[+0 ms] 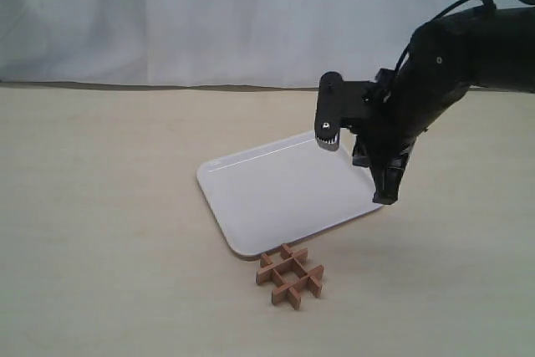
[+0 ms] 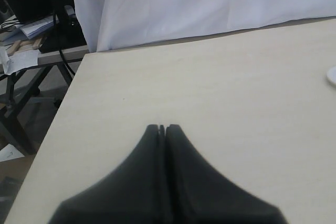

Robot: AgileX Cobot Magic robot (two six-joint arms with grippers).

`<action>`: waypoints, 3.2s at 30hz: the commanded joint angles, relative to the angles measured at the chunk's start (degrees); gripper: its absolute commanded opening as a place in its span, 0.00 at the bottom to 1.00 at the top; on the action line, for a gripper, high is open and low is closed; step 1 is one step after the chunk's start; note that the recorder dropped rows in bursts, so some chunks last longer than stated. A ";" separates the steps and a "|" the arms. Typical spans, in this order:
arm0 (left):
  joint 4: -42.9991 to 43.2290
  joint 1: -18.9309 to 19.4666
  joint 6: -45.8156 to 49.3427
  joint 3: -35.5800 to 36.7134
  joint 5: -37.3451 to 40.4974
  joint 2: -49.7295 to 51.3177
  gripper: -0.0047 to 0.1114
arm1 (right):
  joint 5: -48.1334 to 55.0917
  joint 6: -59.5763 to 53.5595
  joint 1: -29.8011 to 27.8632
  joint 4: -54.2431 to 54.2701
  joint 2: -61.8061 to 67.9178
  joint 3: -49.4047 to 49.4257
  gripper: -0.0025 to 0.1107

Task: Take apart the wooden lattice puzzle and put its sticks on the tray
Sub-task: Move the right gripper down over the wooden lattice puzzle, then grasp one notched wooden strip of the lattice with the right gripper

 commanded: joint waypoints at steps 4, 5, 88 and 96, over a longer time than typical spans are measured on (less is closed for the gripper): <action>0.13 -0.42 -0.36 0.15 -0.26 -0.10 0.04 | 6.20 -23.49 0.08 12.74 4.11 -2.53 0.06; 0.13 -0.42 -0.36 0.15 -0.26 -0.10 0.04 | 6.63 -24.03 0.08 13.02 4.73 -2.53 0.06; 0.13 -0.42 -0.36 0.15 -0.12 -0.10 0.04 | 6.02 -24.37 8.04 12.82 14.01 -1.54 0.36; 0.13 -0.42 -0.36 0.15 -0.12 -0.10 0.04 | 6.02 -25.45 8.04 15.08 14.01 -1.54 0.17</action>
